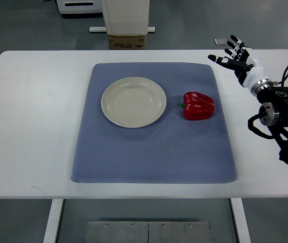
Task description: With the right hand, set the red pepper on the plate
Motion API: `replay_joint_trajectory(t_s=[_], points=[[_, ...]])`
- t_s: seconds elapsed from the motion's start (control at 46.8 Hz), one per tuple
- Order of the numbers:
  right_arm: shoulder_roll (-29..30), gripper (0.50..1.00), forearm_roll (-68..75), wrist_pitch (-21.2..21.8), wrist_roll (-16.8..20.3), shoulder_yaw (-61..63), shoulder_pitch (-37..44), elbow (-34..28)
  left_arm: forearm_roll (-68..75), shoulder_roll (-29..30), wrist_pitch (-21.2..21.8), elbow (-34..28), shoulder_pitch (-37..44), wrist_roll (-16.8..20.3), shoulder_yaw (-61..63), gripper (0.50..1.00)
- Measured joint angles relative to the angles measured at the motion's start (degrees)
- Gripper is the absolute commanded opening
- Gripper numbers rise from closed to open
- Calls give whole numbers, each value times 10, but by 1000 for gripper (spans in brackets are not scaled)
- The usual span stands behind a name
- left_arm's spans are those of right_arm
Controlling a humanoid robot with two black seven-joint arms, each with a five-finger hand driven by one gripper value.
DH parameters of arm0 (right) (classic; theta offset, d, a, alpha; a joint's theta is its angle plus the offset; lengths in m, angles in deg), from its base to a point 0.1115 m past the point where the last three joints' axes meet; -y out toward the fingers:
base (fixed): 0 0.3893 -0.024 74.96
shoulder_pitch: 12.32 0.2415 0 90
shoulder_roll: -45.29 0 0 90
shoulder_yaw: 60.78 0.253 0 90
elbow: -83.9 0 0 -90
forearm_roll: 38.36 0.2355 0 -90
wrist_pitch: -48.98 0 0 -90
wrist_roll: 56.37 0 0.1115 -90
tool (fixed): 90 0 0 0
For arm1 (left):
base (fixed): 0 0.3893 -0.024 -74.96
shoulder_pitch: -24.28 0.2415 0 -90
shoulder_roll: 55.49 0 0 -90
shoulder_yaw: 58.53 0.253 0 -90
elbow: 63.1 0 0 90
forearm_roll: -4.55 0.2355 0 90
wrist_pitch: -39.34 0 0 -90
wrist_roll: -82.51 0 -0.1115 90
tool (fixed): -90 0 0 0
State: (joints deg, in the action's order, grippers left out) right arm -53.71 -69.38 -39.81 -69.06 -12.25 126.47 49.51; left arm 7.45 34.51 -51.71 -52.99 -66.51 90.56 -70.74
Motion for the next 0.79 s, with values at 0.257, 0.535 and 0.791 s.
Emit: replay_joint_trajectory(t_s=[0.257, 0.535, 0.791], points=[[-4, 1000, -1, 3, 0, -29, 15, -7, 0, 0, 0, 0, 0, 0, 0, 1000], [-42, 1000, -1, 6, 0, -106, 40, -45, 0, 0, 0, 0, 0, 0, 0, 1000], [-95, 1000, -6, 13, 4, -199, 70, -110, 0, 0, 0, 0, 0, 0, 0, 1000]])
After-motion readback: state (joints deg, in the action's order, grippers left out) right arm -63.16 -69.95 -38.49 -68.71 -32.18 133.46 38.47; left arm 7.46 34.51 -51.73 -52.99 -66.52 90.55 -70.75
